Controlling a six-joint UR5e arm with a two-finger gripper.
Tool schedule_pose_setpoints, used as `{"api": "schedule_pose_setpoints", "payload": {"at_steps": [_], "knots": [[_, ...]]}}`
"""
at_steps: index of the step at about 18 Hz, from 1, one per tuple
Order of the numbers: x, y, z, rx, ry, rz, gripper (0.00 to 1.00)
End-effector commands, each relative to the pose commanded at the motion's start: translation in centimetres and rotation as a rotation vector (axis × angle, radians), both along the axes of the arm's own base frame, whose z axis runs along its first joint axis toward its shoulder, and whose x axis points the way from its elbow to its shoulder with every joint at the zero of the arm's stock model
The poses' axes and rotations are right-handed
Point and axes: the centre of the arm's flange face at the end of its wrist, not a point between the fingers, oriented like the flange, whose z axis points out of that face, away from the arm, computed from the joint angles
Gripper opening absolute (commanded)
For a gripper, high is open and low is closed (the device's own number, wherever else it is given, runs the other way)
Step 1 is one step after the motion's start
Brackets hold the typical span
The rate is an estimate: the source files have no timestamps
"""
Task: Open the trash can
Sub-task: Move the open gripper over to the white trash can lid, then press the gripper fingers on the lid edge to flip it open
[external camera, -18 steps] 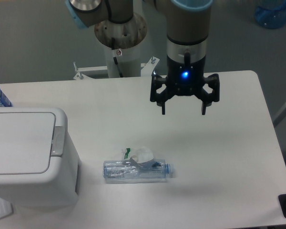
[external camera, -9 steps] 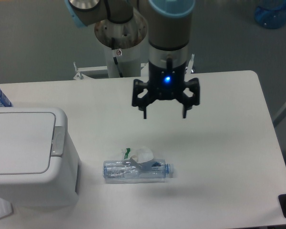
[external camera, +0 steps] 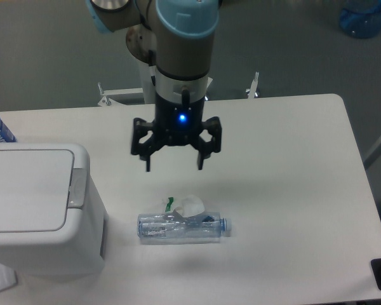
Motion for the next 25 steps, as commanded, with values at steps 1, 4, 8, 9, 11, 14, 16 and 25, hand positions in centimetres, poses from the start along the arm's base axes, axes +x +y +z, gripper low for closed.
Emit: {"api": "schedule_pose_setpoints", "payload": {"at_steps": [1,4,8,9,11,14,16,25], "knots": [[0.5,0.4,0.0,0.008,0.005,-0.011,1.0],[1.7,1.9,-0.5,0.005,0.003,-0.043,1.0],[3.5,3.3,-1.4,-0.006,-0.006,-0.08,1.0],[3.8,3.4,-1.4,-0.006,-0.006,-0.085,1.0],[4.3,3.7,-1.6,-0.008,-0.009,-0.093,1.0],[4.6,3.9,-1.8,-0.012,-0.013,-0.097,1.0],[4.9,4.0,-1.9,-0.013,-0.014,-0.101,1.0],[4.9,4.3,-2.7,-0.024,-0.022,-0.105,1.0]]}}
